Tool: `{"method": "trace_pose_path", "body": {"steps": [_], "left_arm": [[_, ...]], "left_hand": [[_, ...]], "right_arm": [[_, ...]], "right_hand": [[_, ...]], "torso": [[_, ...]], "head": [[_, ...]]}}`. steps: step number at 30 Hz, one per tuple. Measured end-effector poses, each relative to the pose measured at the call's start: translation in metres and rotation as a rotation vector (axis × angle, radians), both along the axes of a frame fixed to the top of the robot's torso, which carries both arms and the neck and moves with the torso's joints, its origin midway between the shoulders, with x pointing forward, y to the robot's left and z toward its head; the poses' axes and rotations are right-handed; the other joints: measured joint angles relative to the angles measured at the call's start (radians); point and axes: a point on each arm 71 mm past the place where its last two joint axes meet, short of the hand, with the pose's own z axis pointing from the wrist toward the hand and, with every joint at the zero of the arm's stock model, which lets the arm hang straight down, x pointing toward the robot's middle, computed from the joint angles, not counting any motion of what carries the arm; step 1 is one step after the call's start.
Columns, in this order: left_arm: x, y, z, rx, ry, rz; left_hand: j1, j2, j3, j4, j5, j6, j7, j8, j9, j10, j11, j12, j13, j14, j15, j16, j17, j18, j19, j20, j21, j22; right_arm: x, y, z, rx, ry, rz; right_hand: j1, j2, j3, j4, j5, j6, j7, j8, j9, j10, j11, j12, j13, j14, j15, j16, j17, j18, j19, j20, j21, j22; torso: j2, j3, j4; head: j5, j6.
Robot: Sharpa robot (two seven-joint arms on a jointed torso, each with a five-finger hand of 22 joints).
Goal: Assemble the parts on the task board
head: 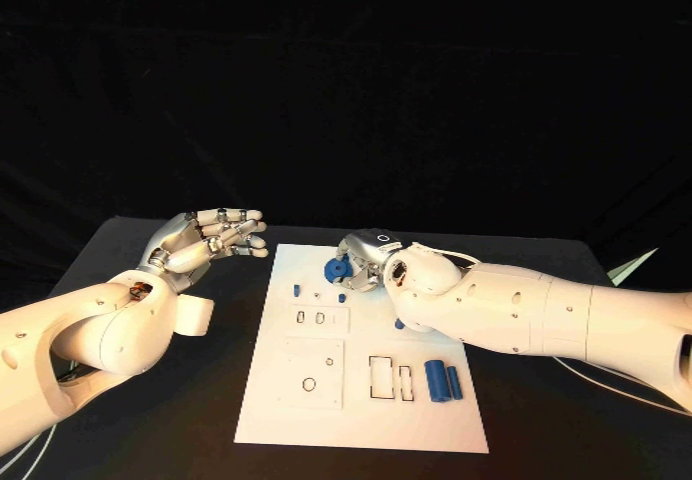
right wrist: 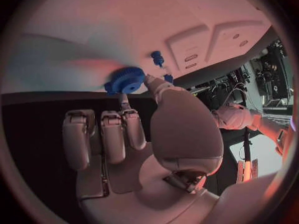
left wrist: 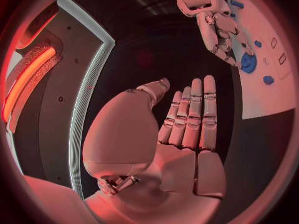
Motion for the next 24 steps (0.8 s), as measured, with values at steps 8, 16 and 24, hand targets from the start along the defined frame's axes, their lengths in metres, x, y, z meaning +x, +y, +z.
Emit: {"method": "trace_pose_path", "body": {"steps": [8,16,24], "left_arm": [[0.001,0.0,0.0,0.001,0.0,0.002],[0.001,0.0,0.0,0.001,0.0,0.002],[0.001,0.0,0.0,0.001,0.001,0.003]], "left_hand": [[0.0,0.0,0.0,0.0,0.0,0.0,0.0,0.0,0.0,0.0,0.0,0.0,0.0,0.0,0.0,0.0,0.0,0.0,0.0,0.0,0.0,0.0],[0.0,0.0,0.0,0.0,0.0,0.0,0.0,0.0,0.0,0.0,0.0,0.0,0.0,0.0,0.0,0.0,0.001,0.0,0.0,0.0,0.0,0.0],[0.0,0.0,0.0,0.0,0.0,0.0,0.0,0.0,0.0,0.0,0.0,0.0,0.0,0.0,0.0,0.0,0.001,0.0,0.0,0.0,0.0,0.0]], "right_arm": [[0.001,-0.005,-0.003,-0.013,0.03,-0.01],[0.001,-0.007,-0.004,-0.016,0.04,-0.017],[0.0,-0.013,-0.004,-0.01,0.041,-0.025]], "right_hand": [[0.0,0.0,-0.01,0.01,0.0,0.001,-0.001,-0.005,-0.005,0.0,0.0,0.0,0.0,0.0,0.0,0.0,0.0,0.0,0.0,0.0,0.0,0.0],[0.0,0.0,-0.01,0.01,0.0,0.003,-0.003,-0.002,0.002,0.002,0.002,0.0,0.0,0.0,0.0,0.0,0.0,0.0,0.0,0.0,0.001,0.0],[-0.019,0.019,-0.01,0.01,0.0,0.009,-0.008,-0.002,0.014,0.002,0.002,0.0,0.0,0.0,0.0,0.0,0.0,0.0,0.0,0.0,0.012,0.0]], "torso": [[0.0,0.0004,-0.002],[0.0,0.0013,-0.0021],[0.001,0.0015,-0.0018]], "head": [[0.001,-0.001],[-0.003,0.0],[-0.003,-0.002]]}}
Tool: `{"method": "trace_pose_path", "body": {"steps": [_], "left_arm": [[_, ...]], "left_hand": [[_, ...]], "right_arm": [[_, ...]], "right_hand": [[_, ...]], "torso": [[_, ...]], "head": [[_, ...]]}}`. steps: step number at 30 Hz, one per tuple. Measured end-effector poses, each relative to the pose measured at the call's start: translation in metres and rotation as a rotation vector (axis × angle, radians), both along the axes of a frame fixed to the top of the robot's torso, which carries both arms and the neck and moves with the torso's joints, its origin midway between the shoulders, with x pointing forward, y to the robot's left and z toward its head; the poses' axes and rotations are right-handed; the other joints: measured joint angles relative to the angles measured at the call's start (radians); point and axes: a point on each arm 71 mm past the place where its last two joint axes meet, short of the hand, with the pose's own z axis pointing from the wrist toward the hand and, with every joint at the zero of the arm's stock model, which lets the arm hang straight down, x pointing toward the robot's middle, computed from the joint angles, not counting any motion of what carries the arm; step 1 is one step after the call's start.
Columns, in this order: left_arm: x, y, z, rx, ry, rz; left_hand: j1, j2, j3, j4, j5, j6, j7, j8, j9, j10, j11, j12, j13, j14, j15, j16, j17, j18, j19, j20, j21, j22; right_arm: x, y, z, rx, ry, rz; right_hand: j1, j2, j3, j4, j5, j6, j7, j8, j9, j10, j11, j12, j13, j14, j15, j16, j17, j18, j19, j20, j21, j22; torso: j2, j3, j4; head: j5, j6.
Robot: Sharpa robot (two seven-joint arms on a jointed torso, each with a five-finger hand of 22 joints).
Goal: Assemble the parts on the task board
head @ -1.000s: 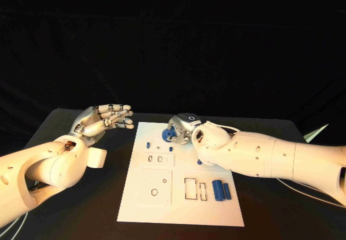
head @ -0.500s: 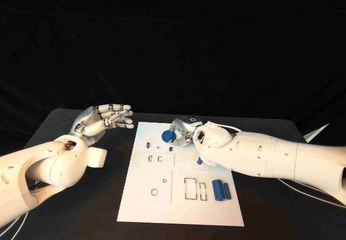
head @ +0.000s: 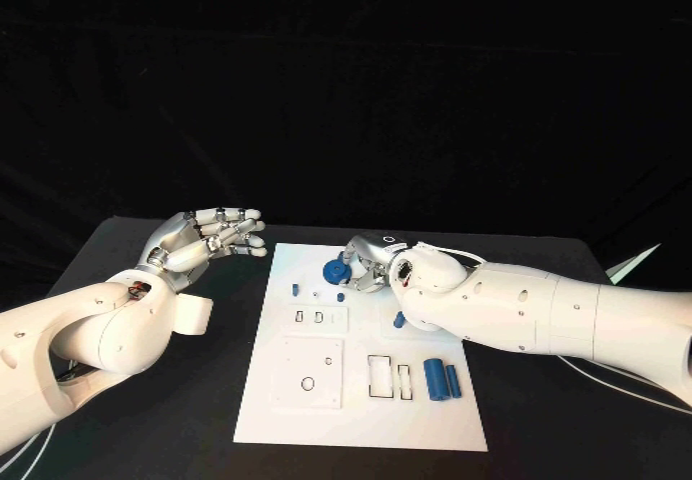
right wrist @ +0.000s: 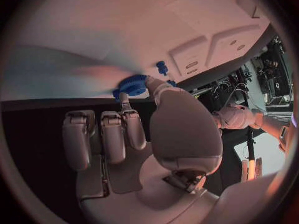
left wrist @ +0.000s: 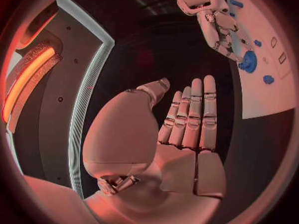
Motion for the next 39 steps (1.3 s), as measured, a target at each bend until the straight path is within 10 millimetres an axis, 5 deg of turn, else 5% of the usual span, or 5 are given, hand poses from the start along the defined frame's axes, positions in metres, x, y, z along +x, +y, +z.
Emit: {"method": "trace_pose_path", "body": {"steps": [14,18,21,28,39], "left_arm": [[0.001,0.005,0.0,0.004,0.0,0.013],[0.001,0.006,0.0,0.005,0.0,0.016],[0.001,0.006,0.0,0.005,-0.001,0.016],[0.001,0.005,-0.001,0.004,-0.001,0.012],[0.002,0.005,-0.002,0.004,0.0,0.013]], "left_hand": [[0.0,0.0,0.0,0.0,0.0,0.0,0.0,0.0,0.0,0.0,0.0,0.0,0.0,0.0,0.0,0.0,0.0,0.0,0.0,0.0,0.0,0.0],[0.0,0.0,0.0,0.0,0.0,0.0,0.0,0.0,0.0,0.0,0.0,0.0,0.0,0.0,0.0,0.0,0.0,0.0,0.0,0.0,0.0,0.0],[0.0,0.0,0.0,0.0,0.0,0.0,0.0,0.0,0.0,0.0,0.0,0.0,0.0,0.0,0.0,0.0,0.005,0.0,0.0,0.0,0.0,0.0],[0.0,0.0,0.0,0.0,0.0,0.0,0.0,0.0,0.0,0.0,0.0,0.0,0.0,0.0,0.0,0.0,0.005,0.0,0.0,0.0,0.0,0.001],[0.0,0.0,0.0,0.0,0.0,0.0,0.0,0.0,0.0,0.0,0.0,0.0,0.0,0.0,0.0,0.0,0.005,0.0,0.0,0.0,0.0,0.001]], "right_arm": [[-0.016,-0.064,0.036,0.256,-0.062,-0.022],[-0.019,-0.095,0.045,0.331,-0.007,-0.015],[-0.023,-0.113,0.045,0.36,0.03,-0.006],[-0.028,-0.151,0.04,0.386,0.07,-0.018],[-0.026,-0.18,0.019,0.362,0.101,-0.073]], "right_hand": [[0.022,0.022,-0.01,-0.011,0.0,0.003,0.004,0.015,0.003,0.0,0.0,-0.016,0.0,0.0,0.0,0.0,0.0,0.0,0.0,0.0,-0.002,0.0],[0.066,-0.005,-0.011,-0.035,0.0,0.007,0.007,0.015,0.003,0.0,0.0,-0.03,0.0,0.0,0.0,0.0,0.0,0.001,0.003,0.003,-0.035,0.0],[0.097,-0.036,-0.021,-0.052,0.0,0.01,0.008,0.015,0.003,0.0,0.0,-0.037,0.0,0.0,0.0,0.0,0.0,0.001,0.003,0.003,-0.048,0.0],[0.132,-0.026,-0.044,-0.076,0.0,0.006,0.011,0.015,0.003,-0.026,0.004,-0.115,0.0,0.0,0.0,0.0,0.0,0.001,0.003,0.003,-0.09,0.0],[0.149,-0.043,-0.05,-0.081,0.0,-0.003,0.009,0.015,0.003,-0.049,0.002,-0.153,0.0,0.0,0.0,0.0,0.0,0.001,0.003,0.003,-0.111,0.0]], "torso": [[-0.001,0.0043,-0.0081],[-0.002,0.0076,-0.0146],[-0.002,0.0103,-0.0197],[0.0,0.0179,-0.0277],[-0.001,0.0173,-0.0258]], "head": [[0.002,0.009],[0.002,0.014],[0.001,0.017],[0.0,0.022],[-0.007,0.01]]}}
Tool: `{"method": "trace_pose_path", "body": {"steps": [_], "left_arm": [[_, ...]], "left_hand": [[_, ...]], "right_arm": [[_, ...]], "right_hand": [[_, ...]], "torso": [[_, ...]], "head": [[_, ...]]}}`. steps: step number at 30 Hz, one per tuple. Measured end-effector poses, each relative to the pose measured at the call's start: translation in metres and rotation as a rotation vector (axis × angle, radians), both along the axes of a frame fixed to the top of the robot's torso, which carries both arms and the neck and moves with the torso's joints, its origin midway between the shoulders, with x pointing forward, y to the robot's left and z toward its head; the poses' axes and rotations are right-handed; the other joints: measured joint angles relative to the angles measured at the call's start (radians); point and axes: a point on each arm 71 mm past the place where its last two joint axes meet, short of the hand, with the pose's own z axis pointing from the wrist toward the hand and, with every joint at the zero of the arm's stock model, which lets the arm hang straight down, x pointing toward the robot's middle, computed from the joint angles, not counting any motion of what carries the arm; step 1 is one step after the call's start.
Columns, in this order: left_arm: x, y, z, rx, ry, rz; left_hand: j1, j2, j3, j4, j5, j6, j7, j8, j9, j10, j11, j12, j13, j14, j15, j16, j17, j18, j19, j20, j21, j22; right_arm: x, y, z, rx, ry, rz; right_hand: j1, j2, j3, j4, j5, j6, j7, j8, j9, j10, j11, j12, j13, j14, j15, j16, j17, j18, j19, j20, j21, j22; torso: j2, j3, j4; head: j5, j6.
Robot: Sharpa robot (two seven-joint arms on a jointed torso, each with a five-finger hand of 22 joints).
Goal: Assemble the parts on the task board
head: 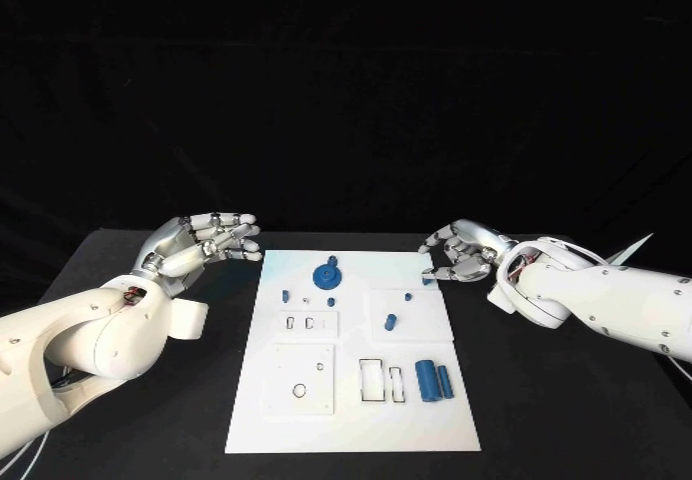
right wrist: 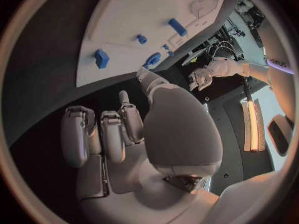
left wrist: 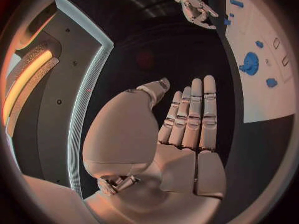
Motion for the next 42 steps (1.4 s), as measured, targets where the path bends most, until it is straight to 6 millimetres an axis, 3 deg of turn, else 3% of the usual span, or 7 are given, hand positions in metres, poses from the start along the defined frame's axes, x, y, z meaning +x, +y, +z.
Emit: {"method": "trace_pose_path", "body": {"steps": [6,8,15,24,27,42], "left_arm": [[0.001,0.001,-0.001,0.001,0.001,0.003],[0.001,0.001,-0.001,0.001,0.001,0.004],[0.001,0.001,-0.001,0.002,0.001,0.004],[0.002,0.002,-0.001,0.002,0.001,0.006],[0.002,0.002,-0.001,0.002,0.001,0.006],[0.002,0.002,-0.002,0.002,0.001,0.006]], "left_hand": [[0.0,0.0,0.0,0.0,0.0,0.0,0.0,0.0,0.0,0.0,0.0,0.0,0.0,0.0,0.0,0.0,0.0,0.0,0.0,0.0,0.0,0.0],[0.0,0.0,0.0,0.0,0.0,0.0,0.0,0.0,0.0,0.0,0.0,0.0,0.0,0.0,0.0,0.0,0.0,0.0,0.0,0.0,0.0,0.0],[0.0,0.0,0.0,0.0,0.0,0.0,0.0,0.0,0.0,0.0,0.0,0.0,0.0,0.0,0.0,0.0,0.0,0.0,0.0,0.0,0.0,0.0],[0.0,0.0,0.0,0.0,0.0,0.0,0.0,0.0,0.0,0.0,0.0,0.0,0.0,-0.005,0.002,0.0,0.001,0.0,0.0,0.0,0.0,0.001],[0.0,0.0,0.0,0.0,0.0,0.0,0.0,0.0,0.0,0.0,0.0,0.0,0.0,-0.005,0.002,0.0,0.001,0.0,0.0,0.0,0.0,0.001],[0.0,0.0,0.0,0.0,0.0,0.0,0.0,0.0,0.0,0.0,0.0,0.0,0.0,-0.005,0.002,0.0,0.001,0.0,0.0,0.0,0.0,0.001]], "right_arm": [[0.002,-0.01,-0.01,-0.029,0.013,-0.031],[0.003,-0.012,-0.014,-0.035,0.019,-0.039],[0.003,-0.017,-0.023,-0.049,0.048,-0.053],[0.004,-0.017,-0.03,-0.057,0.064,-0.059],[0.004,-0.015,-0.031,-0.057,0.067,-0.058],[0.008,-0.008,-0.038,-0.041,0.076,-0.065]], "right_hand": [[0.0,0.0,-0.001,-0.001,0.0,-0.002,0.001,-0.002,0.0,-0.002,-0.001,-0.01,0.0,0.0,0.0,0.0,0.0,0.0,0.0,0.0,0.0,0.0],[0.02,0.019,-0.001,-0.001,0.0,-0.002,0.002,-0.002,0.0,-0.009,0.001,-0.013,0.0,0.0,0.0,0.0,0.0,0.0,0.0,0.0,0.0,0.0],[0.02,0.019,-0.004,-0.004,0.0,-0.017,0.003,-0.012,0.0,-0.016,0.002,-0.023,0.0,0.0,0.0,0.0,0.0,0.0,0.0,0.0,0.0,0.0],[0.02,0.02,-0.004,-0.004,0.0,-0.015,0.001,-0.012,0.0,-0.016,0.002,-0.022,0.0,0.0,0.0,0.0,0.0,0.0,0.0,0.0,0.0,0.0],[0.042,0.042,-0.004,-0.004,0.0,-0.013,-0.001,-0.012,0.0,-0.016,0.002,-0.022,0.0,0.0,0.0,0.0,0.0,0.0,0.0,0.0,0.0,0.0],[0.042,0.043,-0.004,-0.003,0.0,0.016,-0.008,-0.011,0.0,-0.015,0.001,0.013,0.0,0.0,0.0,0.0,0.0,0.0,0.0,0.0,0.01,0.0]], "torso": [[0.0,-0.0007,0.0004],[0.0,-0.0012,0.0004],[-0.001,-0.0019,0.0005],[-0.001,-0.0012,-0.0013],[-0.002,-0.0013,-0.0015],[-0.002,-0.0021,-0.0006]], "head": [[0.003,-0.006],[0.003,-0.008],[0.006,-0.012],[0.009,-0.014],[0.009,-0.014],[0.009,-0.017]]}}
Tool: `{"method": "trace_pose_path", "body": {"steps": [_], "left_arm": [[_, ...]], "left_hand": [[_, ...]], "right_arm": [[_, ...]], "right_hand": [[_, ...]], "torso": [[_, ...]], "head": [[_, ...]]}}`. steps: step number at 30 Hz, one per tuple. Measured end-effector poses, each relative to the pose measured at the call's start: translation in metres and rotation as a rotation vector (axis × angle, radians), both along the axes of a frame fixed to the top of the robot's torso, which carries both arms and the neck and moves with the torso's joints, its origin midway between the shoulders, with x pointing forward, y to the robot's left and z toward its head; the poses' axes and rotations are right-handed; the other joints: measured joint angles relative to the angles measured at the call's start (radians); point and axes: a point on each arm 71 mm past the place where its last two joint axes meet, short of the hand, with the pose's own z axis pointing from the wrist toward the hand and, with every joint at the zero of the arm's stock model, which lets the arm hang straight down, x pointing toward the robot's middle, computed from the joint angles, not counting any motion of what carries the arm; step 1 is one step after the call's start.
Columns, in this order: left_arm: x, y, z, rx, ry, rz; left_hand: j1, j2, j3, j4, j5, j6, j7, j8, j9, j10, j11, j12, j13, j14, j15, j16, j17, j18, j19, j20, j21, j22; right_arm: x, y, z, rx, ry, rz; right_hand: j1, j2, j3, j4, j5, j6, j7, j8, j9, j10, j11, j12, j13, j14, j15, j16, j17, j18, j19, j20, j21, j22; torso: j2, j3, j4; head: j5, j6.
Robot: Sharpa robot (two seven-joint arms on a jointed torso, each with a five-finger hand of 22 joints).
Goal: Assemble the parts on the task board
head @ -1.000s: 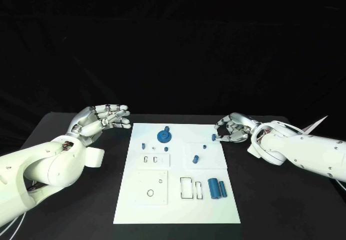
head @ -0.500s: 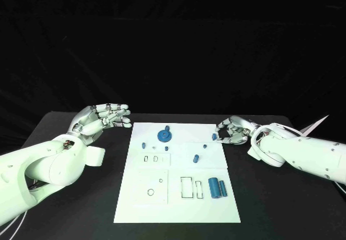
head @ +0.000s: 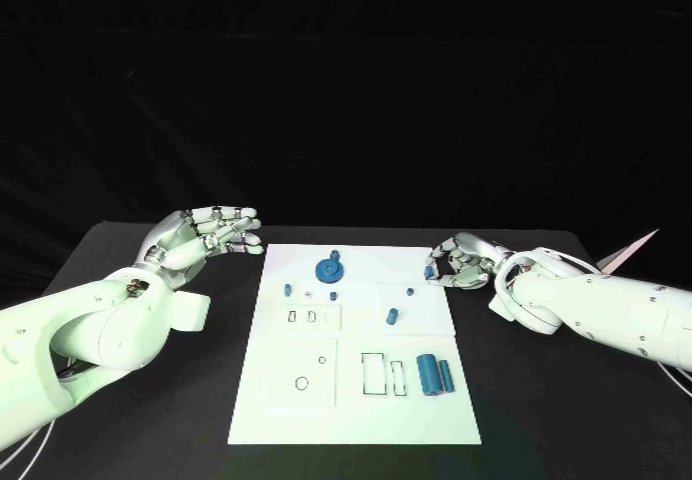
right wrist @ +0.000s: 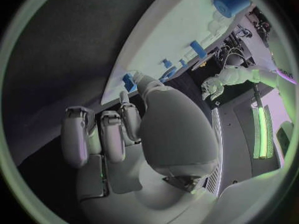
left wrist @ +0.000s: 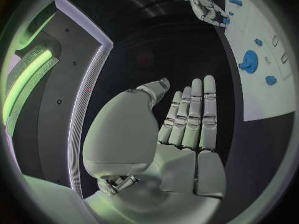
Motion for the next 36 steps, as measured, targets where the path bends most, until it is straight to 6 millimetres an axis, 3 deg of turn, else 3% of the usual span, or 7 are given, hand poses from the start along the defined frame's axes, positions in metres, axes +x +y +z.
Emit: {"method": "trace_pose_path", "body": {"steps": [2,11,17,19,26,30,36], "left_arm": [[0.0,-0.0001,0.0,0.0,0.0,0.0],[0.0001,-0.0002,-0.0001,0.0,0.0,-0.001],[0.0001,-0.0001,-0.0001,0.0,0.001,0.0],[0.0001,0.0,-0.0001,0.0,0.001,0.0],[0.0001,0.0002,-0.0002,0.001,0.001,0.0],[0.0001,0.0003,-0.0002,0.001,0.002,0.0],[0.0001,0.0005,-0.0002,0.001,0.002,0.001]], "left_hand": [[0.0,0.0,0.0,0.0,0.0,0.0,0.0,0.0,0.0,0.0,0.0,0.0,0.0,0.0,0.0,0.0,0.0,0.0,0.0,0.0,0.0,0.0],[0.0,0.0,0.0,0.0,0.0,0.0,0.0,0.0,0.0,0.0,0.0,0.0,0.0,0.0,0.0,0.0,0.002,0.0,-0.003,0.003,0.0,0.001],[0.0,0.0,0.0,0.0,0.0,0.0,0.0,0.0,0.0,0.0,0.0,0.0,0.0,0.0,0.0,0.0,0.002,0.0,-0.003,0.003,0.0,0.001],[0.0,0.0,0.0,0.0,0.0,0.0,0.0,0.0,0.0,0.0,0.0,0.0,0.0,0.0,0.0,0.0,0.002,0.0,-0.003,0.003,0.0,0.001],[0.0,0.0,0.0,0.0,0.0,0.0,0.0,0.0,0.0,0.0,0.0,0.0,0.0,0.0,0.0,0.0,0.002,0.0,-0.003,0.003,0.0,0.001],[0.0,0.0,0.0,0.0,0.0,0.0,0.0,0.0,0.0,0.0,0.0,0.0,0.0,0.0,0.0,0.0,0.002,0.0,-0.003,0.003,0.0,0.001],[0.0,0.0,0.0,0.0,0.0,0.0,0.0,0.0,0.0,0.0,0.0,0.0,0.0,0.0,0.0,0.0,0.002,0.0,-0.003,0.003,0.0,0.001]], "right_arm": [[0.0002,0.0007,-0.0007,0.001,0.001,0.0],[0.0011,0.0033,-0.0021,0.002,0.005,0.002],[0.0016,0.0034,-0.0028,0.001,0.007,0.0],[0.0017,0.0033,-0.003,0.001,0.008,0.0],[0.0017,0.003,-0.0034,0.001,0.007,-0.001],[0.0018,0.0036,-0.0026,0.008,-0.004,0.0],[0.0021,0.0037,-0.001,0.022,-0.026,-0.007]], "right_hand": [[0.0,0.0,0.0,0.0,0.0,0.002,-0.002,0.0,0.0,0.009,-0.009,0.0,0.0,0.0,0.0,0.0,0.0,0.0,0.0,0.0,0.0,0.0],[0.0,0.0,0.0,0.0,0.0,0.011,-0.004,0.0,0.0,0.012,-0.005,0.014,0.0,0.0,0.0,0.0,0.0,0.0,0.0,0.0,0.0,0.0],[0.005,0.029,0.001,0.0,0.0,0.024,-0.009,0.0,0.0,0.025,-0.011,0.021,0.0,0.0,-0.001,0.0,0.0,0.0,0.0,0.0,0.02,0.0],[0.005,0.029,0.045,-0.008,0.0,0.03,-0.009,0.001,0.0,0.025,-0.01,0.021,0.0,0.0,-0.001,0.0,0.0,0.0,0.0,0.0,0.02,0.0],[0.002,0.032,0.058,-0.019,0.0,0.061,-0.019,0.029,0.006,0.031,-0.016,0.021,0.0,-0.009,-0.01,0.0,0.0,0.0,0.007,-0.008,0.02,0.0],[-0.008,0.042,0.099,-0.029,0.0,0.075,-0.032,0.036,0.006,0.045,-0.031,0.032,0.0,0.002,-0.02,0.0,0.0,0.0,0.007,-0.008,0.031,0.0],[-0.01,0.043,0.115,-0.038,0.0,0.082,-0.039,0.047,0.006,0.054,-0.04,0.033,0.0,-0.005,-0.027,0.0,0.0,0.0,0.002,-0.027,0.043,0.0]], "torso": [[0.0,-0.0001,-0.0005],[0.0,-0.0005,0.0],[-0.001,-0.0004,0.0],[-0.001,-0.0003,-0.0002],[0.0,0.0002,-0.0008],[0.0,0.0002,-0.0008],[0.0,0.0002,-0.0008]], "head": [[0.0,-0.001],[-0.001,-0.003],[0.0,-0.003],[0.001,-0.002],[0.002,-0.003],[0.002,-0.003],[0.0,-0.003]]}}
